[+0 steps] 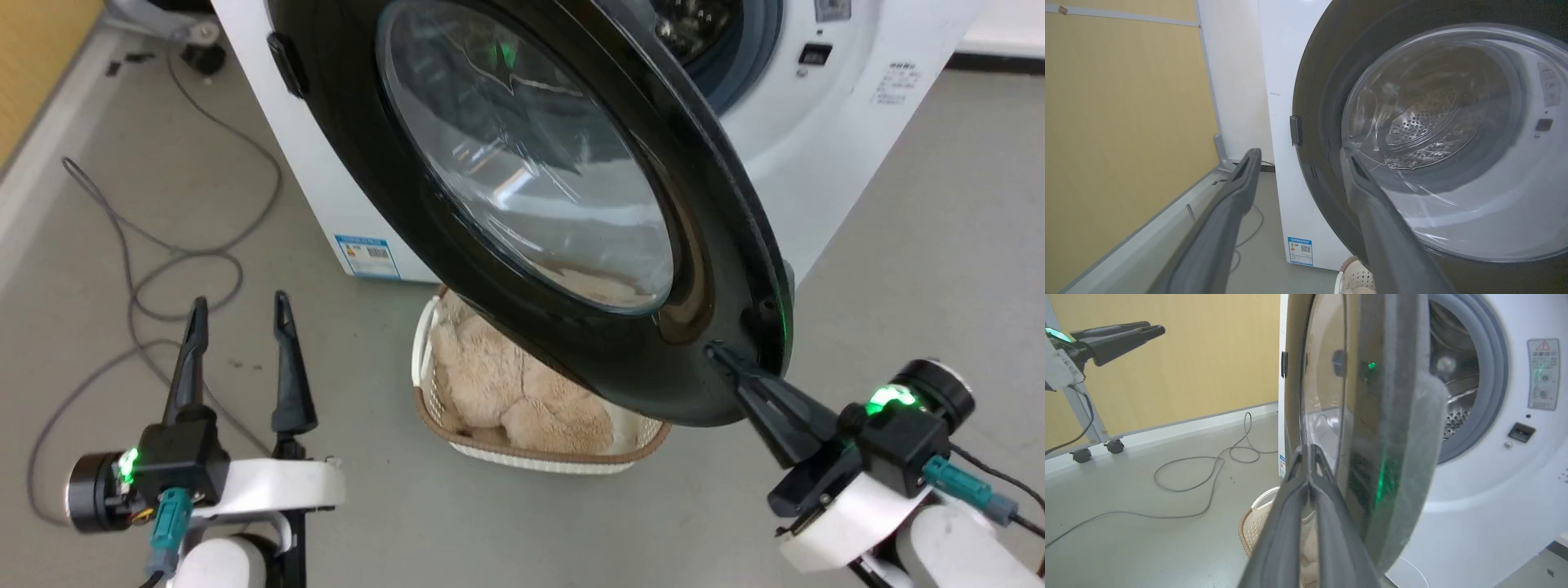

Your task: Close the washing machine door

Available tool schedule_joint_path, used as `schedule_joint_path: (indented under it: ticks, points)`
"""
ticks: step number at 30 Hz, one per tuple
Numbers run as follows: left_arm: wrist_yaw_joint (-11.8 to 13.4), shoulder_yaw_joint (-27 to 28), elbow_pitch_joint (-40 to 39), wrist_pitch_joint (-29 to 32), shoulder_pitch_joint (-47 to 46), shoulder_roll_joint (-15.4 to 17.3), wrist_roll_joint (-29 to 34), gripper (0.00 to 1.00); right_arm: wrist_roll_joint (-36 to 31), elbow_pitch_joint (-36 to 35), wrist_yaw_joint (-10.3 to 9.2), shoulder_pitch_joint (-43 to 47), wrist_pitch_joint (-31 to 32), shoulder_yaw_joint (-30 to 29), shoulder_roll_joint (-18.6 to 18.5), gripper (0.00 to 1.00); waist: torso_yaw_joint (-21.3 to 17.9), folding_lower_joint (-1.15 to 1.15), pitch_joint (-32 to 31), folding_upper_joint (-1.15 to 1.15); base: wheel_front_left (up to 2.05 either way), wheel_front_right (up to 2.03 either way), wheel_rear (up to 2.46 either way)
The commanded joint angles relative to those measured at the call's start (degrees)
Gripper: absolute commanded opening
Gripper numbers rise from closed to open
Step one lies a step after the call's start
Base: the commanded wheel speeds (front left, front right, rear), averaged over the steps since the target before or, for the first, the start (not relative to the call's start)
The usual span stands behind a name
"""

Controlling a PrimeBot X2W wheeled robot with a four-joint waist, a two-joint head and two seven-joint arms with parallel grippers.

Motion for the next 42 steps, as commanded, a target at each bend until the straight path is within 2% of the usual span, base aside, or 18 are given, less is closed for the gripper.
schedule_joint_path:
  ticks: [1, 7, 12, 16, 24, 32, 37, 42]
  points:
    - [-0.51, 0.06, -0.12, -0.24, -1.15, -0.25, 0.65, 1.0, 0.05, 0.97, 0.03, -0.87, -0.21, -0.53, 0.07, 0.0, -0.2, 0.0, 1.13, 0.0, 0.0, 0.0, 0.0]
    - [-1.15, -0.11, -0.23, -0.24, -3.02, -0.97, 2.03, 1.0, 0.38, 4.69, 0.03, -3.59, -0.21, -5.01, 1.11, 0.0, -0.37, 0.0, 4.21, 0.0, 0.0, 0.0, 0.0]
    - [-1.43, -0.81, -0.09, -0.24, -5.42, -1.82, 2.91, 1.0, 0.81, 7.95, 0.03, -7.22, -0.21, -12.39, 2.71, 0.0, 0.63, 0.0, 7.97, 0.0, 0.0, 0.0, 0.0]
    - [-1.64, -1.53, -0.15, -0.24, -7.34, -2.25, 3.45, 1.0, 0.51, 10.29, 0.03, -11.06, -0.21, -15.82, 3.24, 0.0, 1.48, 0.0, 11.04, 0.0, 0.0, 0.0, 0.0]
    - [-1.35, -2.77, -0.22, -0.24, -11.51, -3.15, 3.41, 1.0, -0.73, 17.03, 0.03, -22.35, -0.21, -20.07, 2.36, 0.0, 3.27, 0.0, 16.49, 0.0, 0.0, 0.0, 0.0]
    - [-0.89, -3.29, -0.12, -0.24, -13.08, -3.66, 2.82, 1.0, -1.57, 22.28, 0.03, -29.8, -0.21, -25.04, 2.17, 0.0, 4.26, 0.0, 18.93, 0.0, 0.0, 0.0, 0.0]
    - [-0.73, -3.0, 0.1, -0.24, -13.34, -3.86, 2.19, 1.0, -3.96, 24.32, 0.03, -32.85, -0.21, -27.94, 3.54, 0.0, 4.24, 0.0, 19.6, 0.0, 0.0, 0.0, 0.0]
    - [-0.79, -2.94, 0.43, -0.24, -13.56, -3.94, 2.17, 1.0, -5.6, 24.47, 0.03, -33.1, -0.21, -27.51, 4.05, 0.0, 4.12, 0.0, 19.38, 0.0, 0.0, 0.0, 0.0]
